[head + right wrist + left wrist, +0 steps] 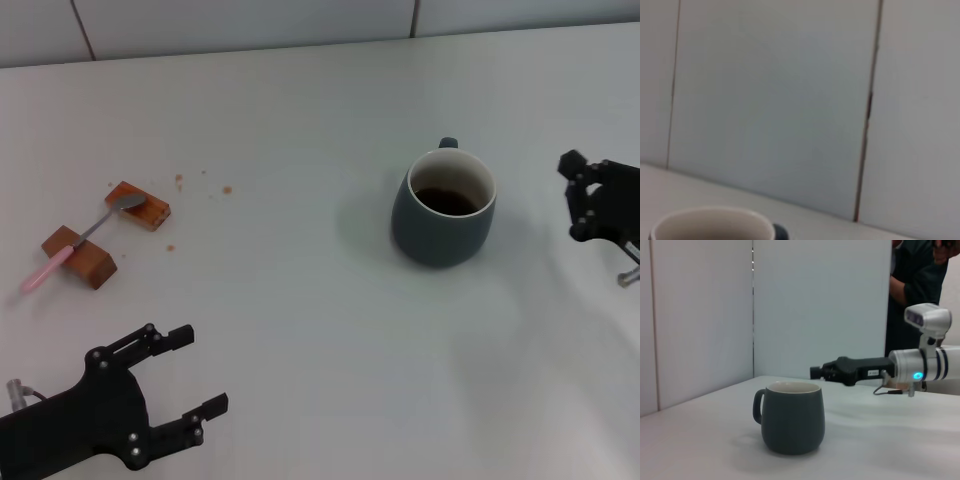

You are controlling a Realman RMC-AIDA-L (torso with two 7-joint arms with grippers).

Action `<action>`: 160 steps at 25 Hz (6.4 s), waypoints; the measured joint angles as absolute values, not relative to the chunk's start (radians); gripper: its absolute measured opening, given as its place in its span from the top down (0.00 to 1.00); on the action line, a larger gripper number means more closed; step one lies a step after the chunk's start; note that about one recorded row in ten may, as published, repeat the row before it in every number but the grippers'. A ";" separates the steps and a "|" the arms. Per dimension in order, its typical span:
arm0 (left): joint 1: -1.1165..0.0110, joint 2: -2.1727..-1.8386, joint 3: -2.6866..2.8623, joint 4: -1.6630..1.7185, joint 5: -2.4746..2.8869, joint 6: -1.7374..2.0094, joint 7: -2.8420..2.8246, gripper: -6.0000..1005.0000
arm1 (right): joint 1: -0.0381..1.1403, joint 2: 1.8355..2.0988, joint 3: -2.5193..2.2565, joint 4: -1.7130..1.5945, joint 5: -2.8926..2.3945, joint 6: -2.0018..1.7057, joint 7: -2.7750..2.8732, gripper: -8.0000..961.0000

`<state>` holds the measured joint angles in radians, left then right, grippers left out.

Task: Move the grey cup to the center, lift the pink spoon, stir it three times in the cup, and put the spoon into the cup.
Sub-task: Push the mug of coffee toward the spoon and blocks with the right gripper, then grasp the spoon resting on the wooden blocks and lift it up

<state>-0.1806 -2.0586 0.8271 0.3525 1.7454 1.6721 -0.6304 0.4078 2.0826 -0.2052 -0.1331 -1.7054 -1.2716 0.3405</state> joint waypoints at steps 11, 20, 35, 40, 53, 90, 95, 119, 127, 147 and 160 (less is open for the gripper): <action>-0.189 -2.060 0.810 0.354 1.745 1.666 -0.632 0.21 | 0.506 2.085 -0.301 -0.063 -1.710 -1.079 0.188 0.96; -0.189 -2.060 0.802 0.356 1.744 1.675 -0.645 0.21 | 0.558 2.085 -0.301 -0.002 -1.711 -1.063 0.165 0.96; -0.178 -2.058 0.798 0.362 1.744 1.691 -0.646 0.21 | 0.739 2.086 -0.301 0.170 -1.711 -0.907 0.164 0.96; -0.178 -2.059 0.798 0.360 1.750 1.693 -0.642 0.21 | 0.798 2.088 -0.299 0.215 -1.711 -0.870 0.164 0.96; -0.175 -2.060 0.798 0.353 1.750 1.690 -0.634 0.21 | 0.717 2.082 -0.228 0.181 -1.699 -0.961 0.170 0.96; -0.176 -2.059 0.803 0.362 1.766 1.667 -0.642 0.21 | 0.290 2.077 -0.359 -0.301 -2.269 -1.666 0.623 0.93; -0.177 -2.059 0.802 0.362 1.766 1.664 -0.643 0.21 | 0.284 2.077 -0.340 -0.305 -2.264 -1.665 0.627 0.80; -0.178 -2.061 0.730 0.350 1.739 1.746 -0.717 0.21 | 0.300 2.079 -0.337 -0.303 -2.263 -1.671 0.620 0.26; -0.249 -2.011 0.396 0.358 1.648 1.792 -1.528 0.21 | 0.303 2.080 -0.337 -0.299 -2.263 -1.672 0.622 0.26; -0.216 -1.937 0.294 0.351 1.821 1.497 -2.217 0.21 | 0.310 2.077 -0.338 -0.305 -2.263 -1.685 0.629 0.26; -0.221 -1.946 0.317 0.317 1.846 1.459 -2.237 0.21 | 0.314 2.077 -0.337 -0.305 -2.263 -1.686 0.629 0.26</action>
<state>-0.2208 -1.9464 0.3174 0.3171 1.8464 1.4592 -2.2367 0.3141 2.0769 -0.3374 -0.3053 -2.2626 -1.6860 0.6289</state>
